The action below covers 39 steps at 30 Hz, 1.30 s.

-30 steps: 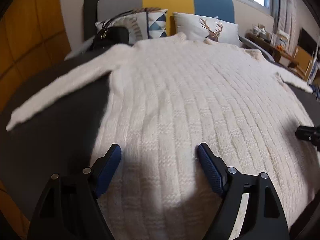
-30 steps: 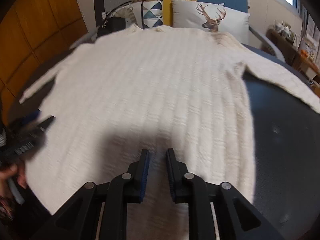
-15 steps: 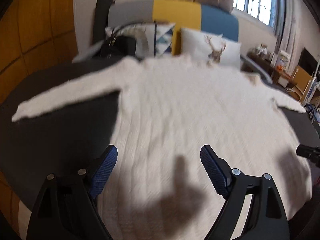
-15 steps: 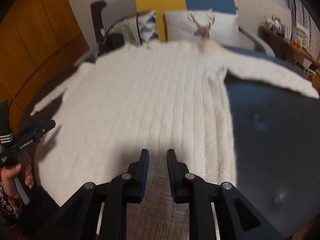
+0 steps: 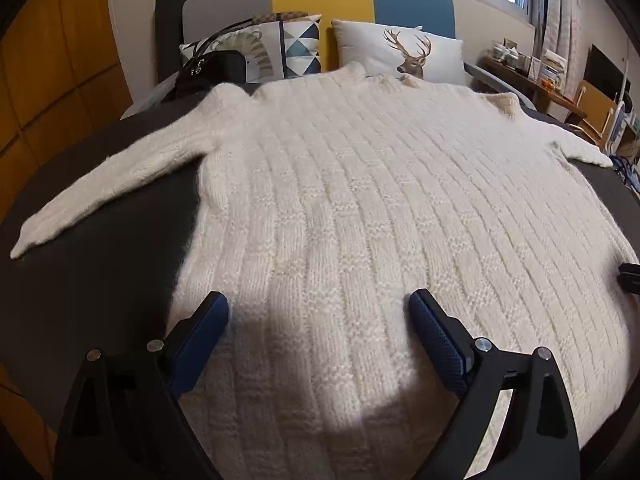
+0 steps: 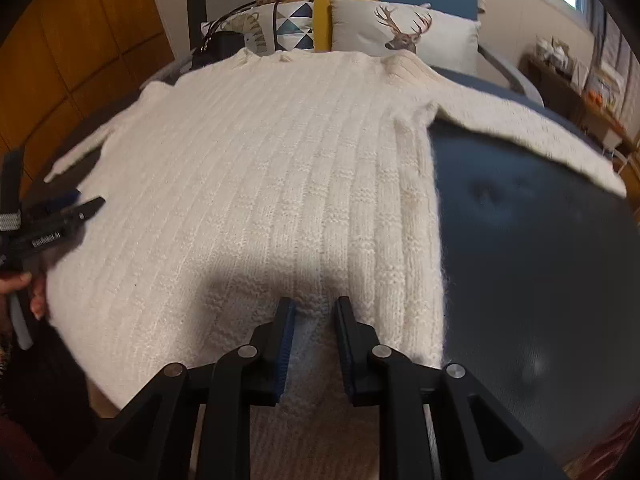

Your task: Fold clothes

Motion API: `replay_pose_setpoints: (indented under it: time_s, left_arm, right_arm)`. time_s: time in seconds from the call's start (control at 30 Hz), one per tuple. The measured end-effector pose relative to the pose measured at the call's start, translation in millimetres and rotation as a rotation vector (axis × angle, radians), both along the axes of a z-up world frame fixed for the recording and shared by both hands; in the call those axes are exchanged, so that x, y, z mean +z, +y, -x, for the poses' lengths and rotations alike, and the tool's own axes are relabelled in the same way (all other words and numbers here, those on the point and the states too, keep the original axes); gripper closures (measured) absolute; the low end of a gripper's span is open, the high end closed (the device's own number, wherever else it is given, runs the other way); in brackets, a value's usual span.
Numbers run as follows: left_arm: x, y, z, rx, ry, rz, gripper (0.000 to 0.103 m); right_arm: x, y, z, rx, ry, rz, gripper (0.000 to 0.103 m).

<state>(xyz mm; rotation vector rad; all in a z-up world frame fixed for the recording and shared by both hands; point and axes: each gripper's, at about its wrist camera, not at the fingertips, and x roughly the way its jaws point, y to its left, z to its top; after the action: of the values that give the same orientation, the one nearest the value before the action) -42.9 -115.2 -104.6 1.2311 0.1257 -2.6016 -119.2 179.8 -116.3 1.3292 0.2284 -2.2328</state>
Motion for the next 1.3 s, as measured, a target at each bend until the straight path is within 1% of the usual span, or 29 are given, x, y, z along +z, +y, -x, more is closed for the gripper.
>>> replay_pose_setpoints:
  time_s: [0.03,0.13,0.17,0.23,0.3,0.33,0.43,0.47,0.5,0.57,0.63,0.67,0.73,0.8,0.83,0.87,0.97,1.0,1.03,1.07,1.13,1.17,1.23,1.3]
  left_arm:
    - [2,1,1,0.005,-0.012,-0.007,0.009]
    - [13,-1,14,0.019,-0.019,-0.03,0.01]
    - [22,-5,20,0.035,0.019,-0.034,0.01]
    - [38,-16,36,0.074,0.083,-0.028,0.01]
    - [46,-30,60,0.11,0.1,-0.004,0.01]
    - [45,-39,77,0.132,0.085,0.02,0.01]
    - [40,-66,126,0.197,0.029,0.101,0.01]
    - [36,-76,140,0.223,0.003,0.134,0.01]
    - [32,-83,151,0.237,-0.012,0.153,0.01]
    - [23,-98,172,0.265,-0.042,0.193,0.01]
    - [13,-111,185,0.285,-0.061,0.235,0.01]
    - [9,-115,189,0.292,-0.074,0.241,0.01]
    - [0,-127,195,0.298,-0.086,0.201,0.009]
    - [-2,-138,196,0.311,-0.074,0.148,0.009]
    - [-4,-144,197,0.316,-0.074,0.12,0.006]
    - [-7,-150,197,0.321,-0.073,0.091,0.0]
    - [-12,-163,192,0.335,-0.049,0.005,0.0]
    - [-12,-161,191,0.335,-0.05,0.017,0.0]
    - [-13,-157,193,0.336,-0.055,0.045,0.0]
    - [-12,-152,194,0.336,-0.057,0.066,0.0]
    - [-11,-148,195,0.336,-0.057,0.081,0.0]
    - [-11,-148,194,0.334,-0.054,0.071,0.0]
    - [-11,-152,193,0.332,-0.049,0.036,0.0]
    - [-8,-153,190,0.325,-0.049,0.015,0.0]
  right_arm:
    - [1,1,-1,0.003,-0.005,0.005,0.081]
    - [9,-4,12,0.042,-0.033,-0.004,0.081]
    - [15,-7,20,0.051,-0.031,0.006,0.081]
    - [35,-9,40,0.04,0.043,0.049,0.081]
    - [50,-16,72,0.005,0.103,0.056,0.081]
    - [54,-22,91,-0.018,0.129,0.048,0.081]
    - [49,-46,154,-0.066,0.172,-0.006,0.082]
    - [44,-53,173,-0.068,0.178,-0.008,0.082]
    - [40,-61,190,-0.064,0.176,-0.004,0.086]
    - [29,-79,216,-0.059,0.161,-0.016,0.086]
    - [16,-96,238,-0.057,0.155,-0.034,0.086]
    - [13,-105,244,-0.053,0.154,-0.046,0.086]
    - [5,-114,255,-0.049,0.137,-0.079,0.086]
    - [-5,-114,267,-0.062,0.111,-0.115,0.087]
    - [-9,-110,271,-0.075,0.103,-0.126,0.089]
    - [-10,-104,275,-0.097,0.1,-0.126,0.09]
    - [-13,-84,284,-0.167,0.095,-0.088,0.091]
    - [-14,-78,286,-0.188,0.094,-0.069,0.091]
    - [-16,-75,286,-0.198,0.102,-0.055,0.091]
    - [-16,-76,285,-0.199,0.119,-0.057,0.091]
    - [-15,-82,280,-0.183,0.162,-0.095,0.089]
    - [-14,-84,278,-0.172,0.163,-0.105,0.088]
    - [-4,-83,273,-0.177,0.132,-0.074,0.087]
    - [10,-78,258,-0.184,0.13,0.001,0.087]
